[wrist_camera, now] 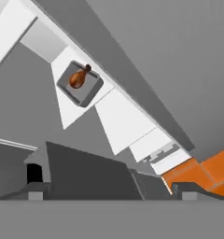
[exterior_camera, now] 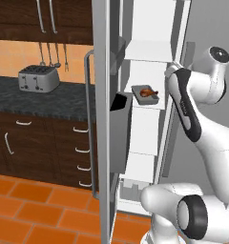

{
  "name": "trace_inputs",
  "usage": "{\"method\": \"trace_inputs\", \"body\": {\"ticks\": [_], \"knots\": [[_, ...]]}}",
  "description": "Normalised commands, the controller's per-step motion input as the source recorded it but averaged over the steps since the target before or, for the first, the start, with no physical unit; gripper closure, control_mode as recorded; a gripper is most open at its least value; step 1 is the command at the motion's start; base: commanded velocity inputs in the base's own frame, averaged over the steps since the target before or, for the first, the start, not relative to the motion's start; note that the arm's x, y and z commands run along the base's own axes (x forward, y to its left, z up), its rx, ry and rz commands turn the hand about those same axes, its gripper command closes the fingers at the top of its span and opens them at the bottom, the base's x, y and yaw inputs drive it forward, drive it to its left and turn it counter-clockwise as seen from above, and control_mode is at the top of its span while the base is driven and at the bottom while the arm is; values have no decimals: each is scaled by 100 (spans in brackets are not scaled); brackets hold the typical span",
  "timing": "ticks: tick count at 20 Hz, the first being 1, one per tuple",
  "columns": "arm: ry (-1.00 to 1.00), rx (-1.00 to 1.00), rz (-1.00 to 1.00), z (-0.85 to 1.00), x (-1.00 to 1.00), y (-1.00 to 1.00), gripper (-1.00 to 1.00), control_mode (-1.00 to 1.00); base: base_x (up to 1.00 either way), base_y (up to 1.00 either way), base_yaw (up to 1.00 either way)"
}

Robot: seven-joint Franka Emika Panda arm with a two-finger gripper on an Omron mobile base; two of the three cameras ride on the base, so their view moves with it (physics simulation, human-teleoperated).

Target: Take the meat container that has the chicken drumstick and place it on the second highest rack of the freezer. Then take the vegetable container that has the lemon wedge and sweet potato and place it on the highest rack of the freezer.

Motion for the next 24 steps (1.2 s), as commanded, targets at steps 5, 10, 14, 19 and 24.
{"method": "trace_inputs", "body": {"ticks": [5, 10, 14, 19, 24], "knots": [[-14, -20, 36, 0, -100, 0, -100, -100, 0, 0, 0], [-7, -30, 29, 8, -97, 7, -100, -100, 0, 0, 0], [0, -47, 7, 15, -72, 49, -100, -100, 0, 0, 0], [-8, -7, 8, 0, -64, 10, -100, -100, 0, 0, 0], [-14, 0, 9, 0, -62, 7, -100, -100, 0, 0, 0]]}}
